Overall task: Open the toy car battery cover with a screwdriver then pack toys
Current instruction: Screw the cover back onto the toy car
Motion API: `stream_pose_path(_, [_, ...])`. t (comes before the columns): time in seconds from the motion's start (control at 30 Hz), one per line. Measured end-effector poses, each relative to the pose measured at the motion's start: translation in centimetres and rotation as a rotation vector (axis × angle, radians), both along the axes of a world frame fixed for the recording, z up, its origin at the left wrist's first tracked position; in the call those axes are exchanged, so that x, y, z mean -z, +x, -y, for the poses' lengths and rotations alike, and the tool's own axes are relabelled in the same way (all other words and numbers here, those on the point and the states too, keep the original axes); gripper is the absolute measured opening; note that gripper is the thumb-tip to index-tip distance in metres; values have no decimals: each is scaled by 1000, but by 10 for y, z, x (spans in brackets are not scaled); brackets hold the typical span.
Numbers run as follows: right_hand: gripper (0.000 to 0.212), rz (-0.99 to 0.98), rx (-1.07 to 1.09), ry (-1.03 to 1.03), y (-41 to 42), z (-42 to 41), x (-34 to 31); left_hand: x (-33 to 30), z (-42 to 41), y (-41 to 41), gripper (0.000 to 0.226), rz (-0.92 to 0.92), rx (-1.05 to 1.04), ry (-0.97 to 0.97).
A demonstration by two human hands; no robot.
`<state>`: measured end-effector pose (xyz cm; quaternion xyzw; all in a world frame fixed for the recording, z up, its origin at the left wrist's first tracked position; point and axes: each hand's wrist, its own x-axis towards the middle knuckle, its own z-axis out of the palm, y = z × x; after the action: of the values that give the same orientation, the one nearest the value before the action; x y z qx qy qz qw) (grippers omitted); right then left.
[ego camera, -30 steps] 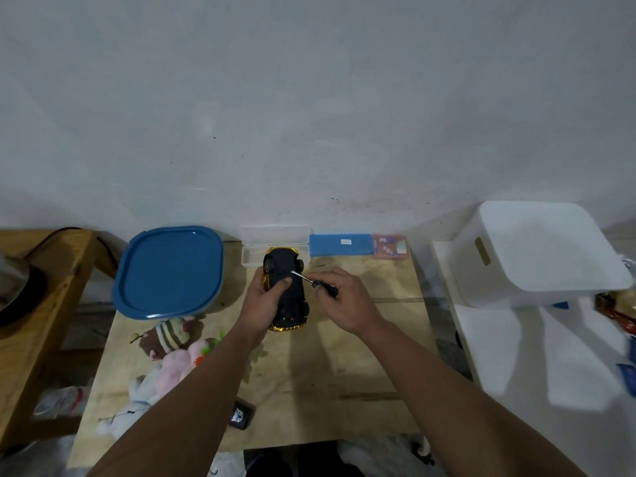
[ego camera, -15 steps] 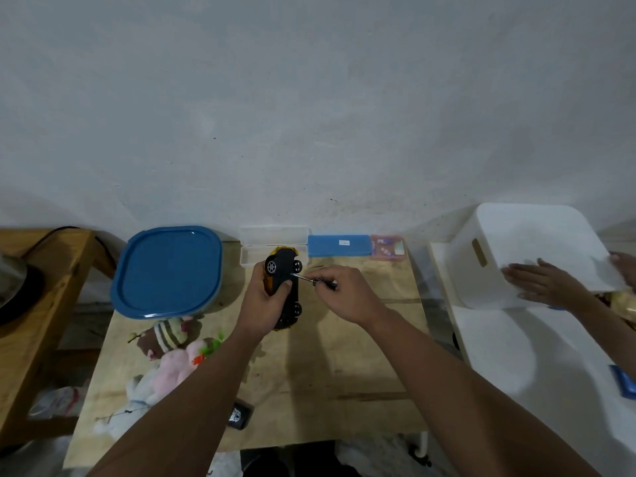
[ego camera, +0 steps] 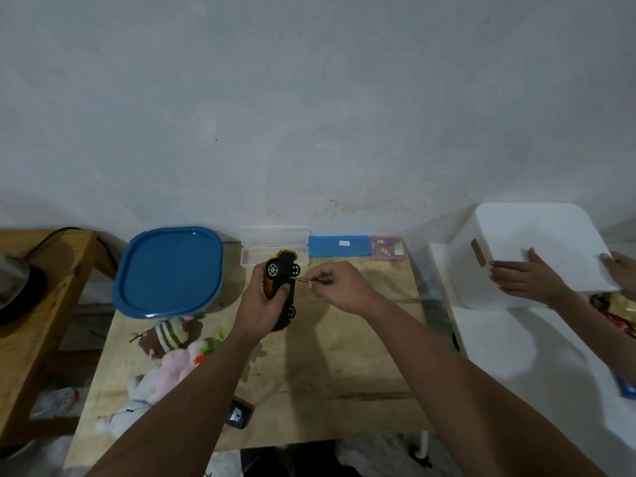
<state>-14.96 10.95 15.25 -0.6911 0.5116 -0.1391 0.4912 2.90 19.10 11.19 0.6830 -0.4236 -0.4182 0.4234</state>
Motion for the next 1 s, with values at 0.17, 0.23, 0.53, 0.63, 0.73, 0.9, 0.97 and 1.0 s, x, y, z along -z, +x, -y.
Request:
stream_pose_path(0.17, [19,-53,-45,14,1,-3,-5,-1,1,1,43,-24,-10,9])
stream_pose_path(0.23, [23,-100,-58,-2,4,-3,-8,-1,1,1,42,-36,-13,18])
stream_pose_path(0.53, [11,-182,-53,-78,5,9,-12,3,1,2,42,-76,-21,49])
stream_pose_path(0.63, [25,-247,-91,-136,6,9,-16,4,1,3,41,-89,-17,49])
stream_pose_path(0.73, [16,-255,-43,-155,8,8,-20,3,3,2,38,-106,-27,49])
stream_pose_path(0.9, [10,-263,-61,-172,9,13,-22,2,6,5,41,-119,-28,81])
stream_pose_path(0.97, [18,-273,-89,-199,9,15,-24,3,5,6,44,-129,-26,100])
stream_pose_path(1.0, [23,-285,-102,-208,9,16,-25,3,4,6,44,-129,-27,104])
